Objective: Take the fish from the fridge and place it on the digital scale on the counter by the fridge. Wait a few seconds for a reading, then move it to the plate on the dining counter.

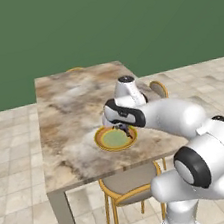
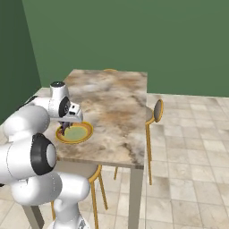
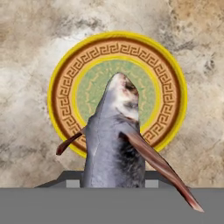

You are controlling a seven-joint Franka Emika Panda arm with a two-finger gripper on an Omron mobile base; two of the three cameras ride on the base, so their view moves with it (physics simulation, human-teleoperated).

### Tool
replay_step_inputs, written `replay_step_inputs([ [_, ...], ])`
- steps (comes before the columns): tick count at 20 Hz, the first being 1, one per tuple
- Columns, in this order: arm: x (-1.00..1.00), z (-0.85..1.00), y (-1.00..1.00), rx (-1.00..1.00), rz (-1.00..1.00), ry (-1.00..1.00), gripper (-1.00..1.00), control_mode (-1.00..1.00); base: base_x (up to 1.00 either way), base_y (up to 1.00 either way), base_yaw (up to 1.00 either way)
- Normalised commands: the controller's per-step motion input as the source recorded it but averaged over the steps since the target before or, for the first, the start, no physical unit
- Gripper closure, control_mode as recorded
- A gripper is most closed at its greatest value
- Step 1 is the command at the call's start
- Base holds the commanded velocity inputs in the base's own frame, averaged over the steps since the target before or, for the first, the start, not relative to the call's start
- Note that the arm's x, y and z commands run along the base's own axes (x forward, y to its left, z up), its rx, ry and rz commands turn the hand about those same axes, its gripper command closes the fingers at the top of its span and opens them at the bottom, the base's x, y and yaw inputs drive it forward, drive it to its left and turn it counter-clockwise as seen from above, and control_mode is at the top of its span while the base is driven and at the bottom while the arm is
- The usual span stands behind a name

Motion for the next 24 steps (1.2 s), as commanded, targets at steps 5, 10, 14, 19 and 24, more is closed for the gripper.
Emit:
replay_step_inputs([
  [5,0.24,-0.13,0.00,-0.01,0.03,0.02,1.00,-1.00,0.00,0.00,0.00],
  [10,0.59,-0.16,0.00,-0.01,0.01,0.16,1.00,-1.00,0.00,0.00,0.00],
  [14,0.46,-0.01,0.01,-0.02,0.00,0.20,1.00,-1.00,0.00,0.00,0.00],
  [19,0.10,0.00,0.03,0.00,0.00,0.15,1.00,-1.00,0.00,0.00,0.00],
  [24,0.00,-0.12,0.07,0.00,0.00,0.05,1.00,-1.00,0.00,0.00,0.00],
])
